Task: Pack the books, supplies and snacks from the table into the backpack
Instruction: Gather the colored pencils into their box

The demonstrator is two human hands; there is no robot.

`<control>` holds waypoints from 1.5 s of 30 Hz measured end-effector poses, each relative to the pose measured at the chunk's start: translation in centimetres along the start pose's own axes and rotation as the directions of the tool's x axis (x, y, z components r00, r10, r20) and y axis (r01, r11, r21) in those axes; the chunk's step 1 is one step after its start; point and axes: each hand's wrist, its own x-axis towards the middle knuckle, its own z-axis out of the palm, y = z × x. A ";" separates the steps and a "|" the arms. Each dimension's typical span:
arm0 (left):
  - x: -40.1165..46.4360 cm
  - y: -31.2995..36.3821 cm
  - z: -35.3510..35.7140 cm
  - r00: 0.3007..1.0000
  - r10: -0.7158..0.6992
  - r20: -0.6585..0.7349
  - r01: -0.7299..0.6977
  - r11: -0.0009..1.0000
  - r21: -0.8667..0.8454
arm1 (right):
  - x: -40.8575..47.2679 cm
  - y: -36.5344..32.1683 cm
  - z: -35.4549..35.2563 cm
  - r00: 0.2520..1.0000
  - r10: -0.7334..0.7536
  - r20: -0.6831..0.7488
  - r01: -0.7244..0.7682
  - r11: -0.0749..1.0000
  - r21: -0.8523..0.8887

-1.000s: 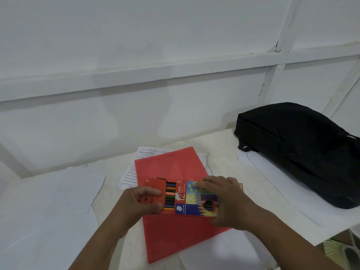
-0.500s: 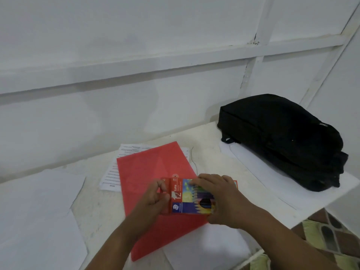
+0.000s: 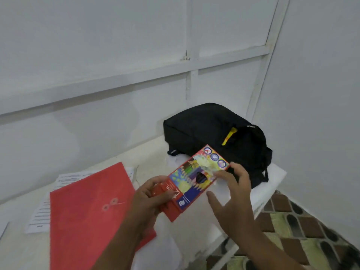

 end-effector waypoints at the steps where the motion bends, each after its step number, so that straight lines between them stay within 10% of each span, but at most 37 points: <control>1: 0.4 -0.8 2.1 1.000 0.004 0.002 -0.004 1.000 -0.024 | -0.5 0.5 -1.2 0.994 0.113 0.008 -0.113 0.984 0.137; 5: 1.2 -3.7 10.8 0.996 0.050 0.074 -0.056 0.994 0.089 | -1.1 2.5 -5.7 0.868 0.351 0.353 -0.497 0.651 0.574; 15: 4.0 -7.8 21.5 0.926 0.114 0.361 -0.297 0.809 0.507 | 0.5 12.2 -16.1 0.768 0.571 0.290 -0.591 0.456 0.665; 22: 12.7 -9.0 19.7 0.855 0.262 0.448 -0.472 0.033 0.881 | 0.6 15.4 -19.1 0.764 0.566 0.308 -0.606 0.466 0.645; 29: 17.0 -5.6 19.6 0.753 0.410 0.516 -0.326 -0.449 0.832 | 1.5 16.3 -18.7 0.742 0.521 0.422 -0.662 0.468 0.586; 39: 22.5 0.9 17.2 0.740 0.497 0.453 -0.146 -0.539 0.830 | 8.4 15.2 -14.5 0.722 0.442 0.533 -0.692 0.483 0.537; 45: 24.8 5.4 15.9 0.760 0.450 0.469 -0.377 -0.284 0.882 | 13.0 15.3 -10.7 0.666 0.341 0.663 -0.738 0.432 0.519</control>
